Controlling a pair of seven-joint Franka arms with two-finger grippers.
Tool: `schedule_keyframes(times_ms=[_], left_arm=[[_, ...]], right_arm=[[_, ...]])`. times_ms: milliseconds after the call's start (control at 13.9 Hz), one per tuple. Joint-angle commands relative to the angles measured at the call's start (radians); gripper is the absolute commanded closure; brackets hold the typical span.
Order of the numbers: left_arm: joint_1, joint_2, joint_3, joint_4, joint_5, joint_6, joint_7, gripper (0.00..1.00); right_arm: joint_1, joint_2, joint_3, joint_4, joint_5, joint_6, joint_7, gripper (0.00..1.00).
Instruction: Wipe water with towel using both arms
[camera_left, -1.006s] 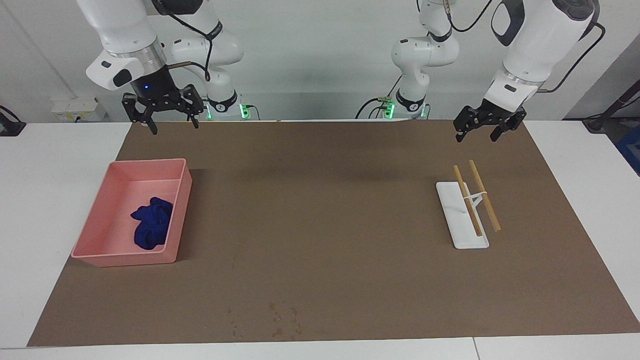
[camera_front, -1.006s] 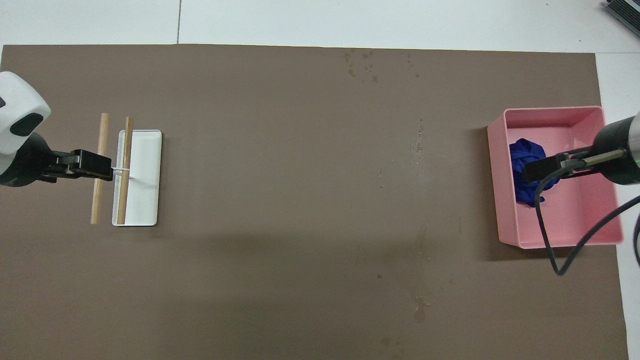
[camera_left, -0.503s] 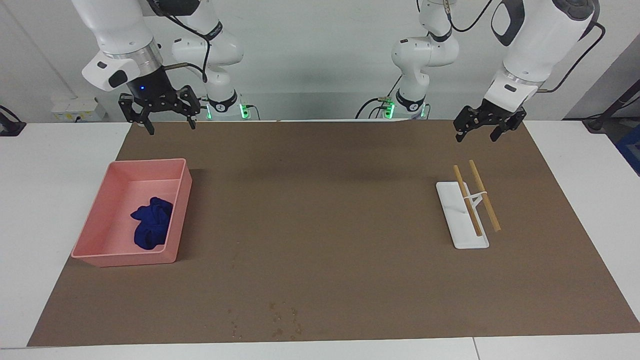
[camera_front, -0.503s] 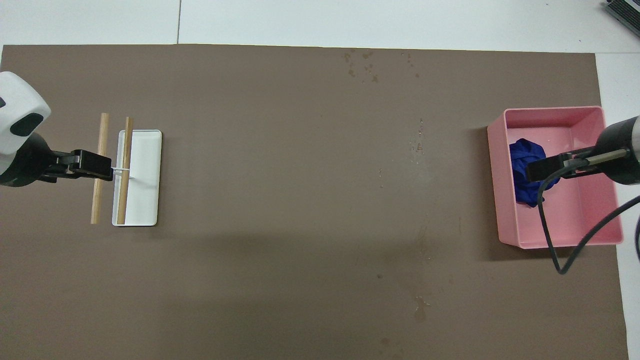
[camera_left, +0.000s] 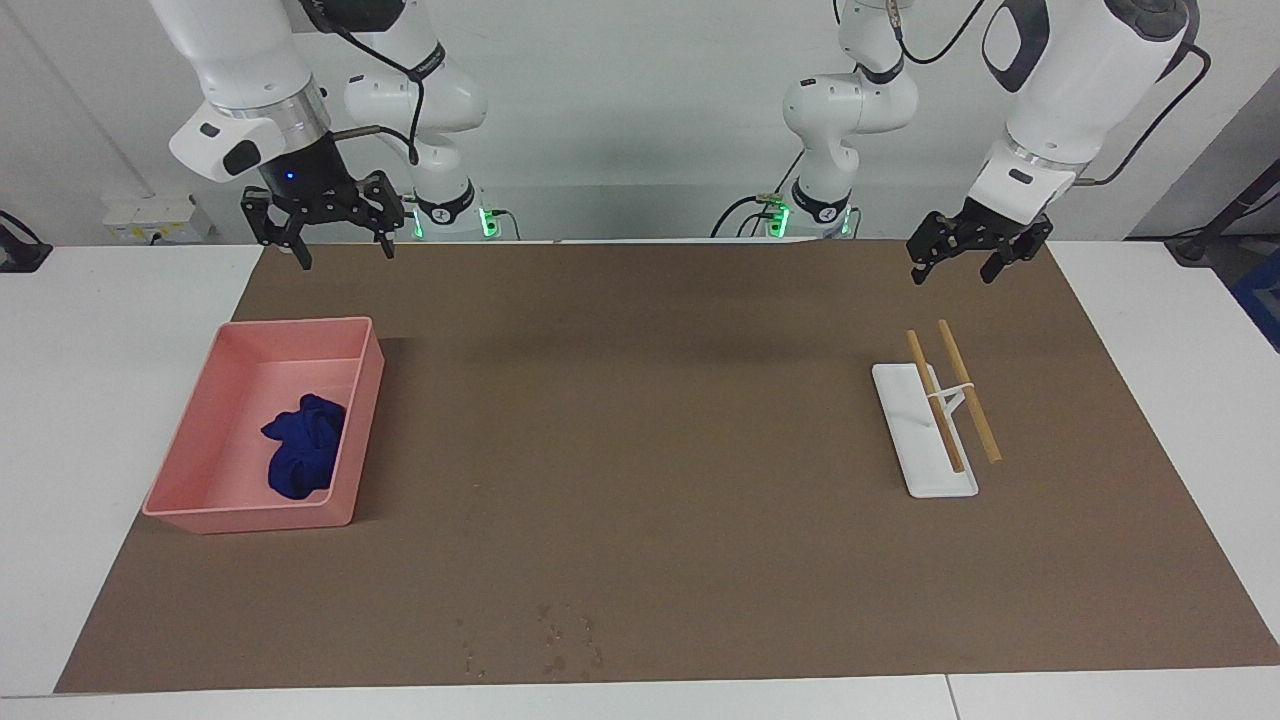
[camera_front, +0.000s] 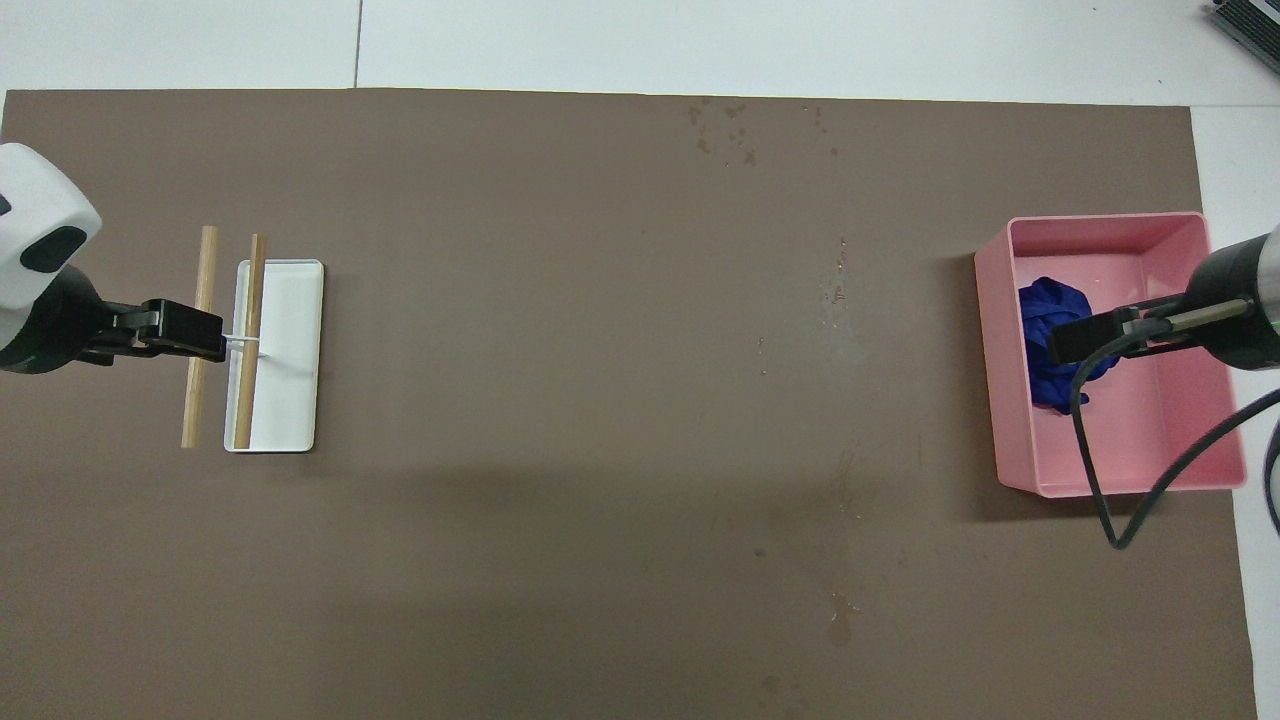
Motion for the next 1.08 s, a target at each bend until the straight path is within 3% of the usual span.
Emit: schedule_keyframes(times_ms=[0,1006], left_arm=[[0.006,-0.028,-0.001,-0.024,-0.007,-0.004,0.011,0.0],[0.006,-0.028,-0.001,-0.024,-0.007,-0.004,0.011,0.0]], right_arm=[[-0.037,-0.017,0.02,-0.021,0.004,0.006,0.022,0.0],[-0.025,-0.028,0.02,-0.005,0.006,0.006,0.054,0.0]])
